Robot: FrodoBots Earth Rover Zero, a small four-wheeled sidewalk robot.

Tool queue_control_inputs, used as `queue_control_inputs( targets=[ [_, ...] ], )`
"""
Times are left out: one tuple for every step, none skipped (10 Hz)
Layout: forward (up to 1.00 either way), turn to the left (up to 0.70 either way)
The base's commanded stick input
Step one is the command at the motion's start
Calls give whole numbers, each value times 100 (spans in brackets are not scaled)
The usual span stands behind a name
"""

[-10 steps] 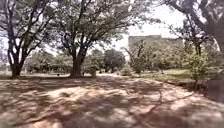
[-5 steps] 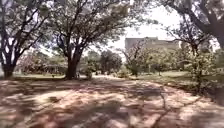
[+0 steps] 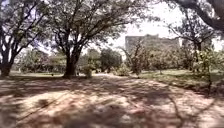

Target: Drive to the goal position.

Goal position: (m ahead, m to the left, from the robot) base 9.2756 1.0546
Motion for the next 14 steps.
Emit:
queue_control_inputs(
  targets=[
    [70, 0],
    [70, 0],
    [70, 0],
    [70, 0],
    [70, 0],
    [70, 0],
    [70, 0],
    [70, 0],
    [70, 0],
    [70, 0],
    [70, 0],
    [70, 0],
    [70, 0],
    [70, 0]
  ],
)
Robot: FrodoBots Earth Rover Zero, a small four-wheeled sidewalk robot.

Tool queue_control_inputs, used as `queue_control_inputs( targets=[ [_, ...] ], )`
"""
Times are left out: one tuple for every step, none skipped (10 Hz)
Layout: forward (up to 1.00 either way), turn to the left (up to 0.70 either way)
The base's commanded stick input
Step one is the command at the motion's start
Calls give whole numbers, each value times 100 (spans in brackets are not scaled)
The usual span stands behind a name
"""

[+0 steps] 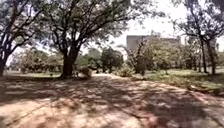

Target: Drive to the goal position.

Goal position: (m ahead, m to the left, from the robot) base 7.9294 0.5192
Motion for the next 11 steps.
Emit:
queue_control_inputs(
  targets=[
    [70, 0],
    [70, 0],
    [70, 0],
    [70, 0],
    [70, 0],
    [70, 0],
    [70, 0],
    [70, 0],
    [70, 0],
    [70, 0],
    [70, 0]
  ],
)
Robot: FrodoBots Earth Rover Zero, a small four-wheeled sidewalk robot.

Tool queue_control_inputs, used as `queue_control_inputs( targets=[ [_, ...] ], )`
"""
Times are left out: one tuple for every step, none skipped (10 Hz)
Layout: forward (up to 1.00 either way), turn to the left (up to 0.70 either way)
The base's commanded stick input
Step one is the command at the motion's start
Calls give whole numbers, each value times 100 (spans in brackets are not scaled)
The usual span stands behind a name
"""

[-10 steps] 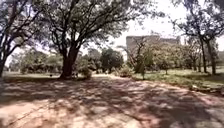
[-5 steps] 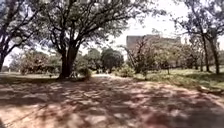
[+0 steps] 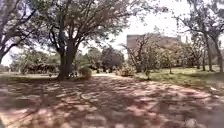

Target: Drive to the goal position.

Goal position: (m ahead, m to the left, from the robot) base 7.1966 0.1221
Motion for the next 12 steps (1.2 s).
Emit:
queue_control_inputs(
  targets=[
    [70, 0],
    [70, 0],
    [70, 0],
    [70, 0],
    [70, 0],
    [70, 0],
    [70, 0],
    [70, 0],
    [70, 0],
    [70, 0],
    [70, 0],
    [70, 0]
  ],
)
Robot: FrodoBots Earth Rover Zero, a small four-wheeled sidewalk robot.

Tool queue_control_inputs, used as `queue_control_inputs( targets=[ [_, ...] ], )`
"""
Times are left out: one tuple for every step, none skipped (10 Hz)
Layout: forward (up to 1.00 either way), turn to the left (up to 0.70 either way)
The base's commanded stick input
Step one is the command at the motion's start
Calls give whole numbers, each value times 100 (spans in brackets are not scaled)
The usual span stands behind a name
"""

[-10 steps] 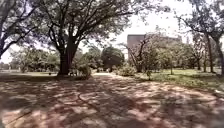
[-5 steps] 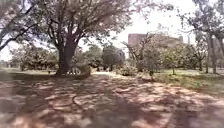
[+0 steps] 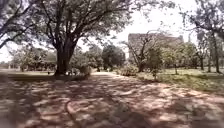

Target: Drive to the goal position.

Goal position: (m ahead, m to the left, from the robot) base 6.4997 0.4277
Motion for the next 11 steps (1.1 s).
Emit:
queue_control_inputs(
  targets=[
    [70, 0],
    [70, 0],
    [70, 0],
    [70, 0],
    [70, 0],
    [70, 0],
    [70, 0],
    [70, 0],
    [70, 0],
    [70, 0],
    [70, 0]
  ],
)
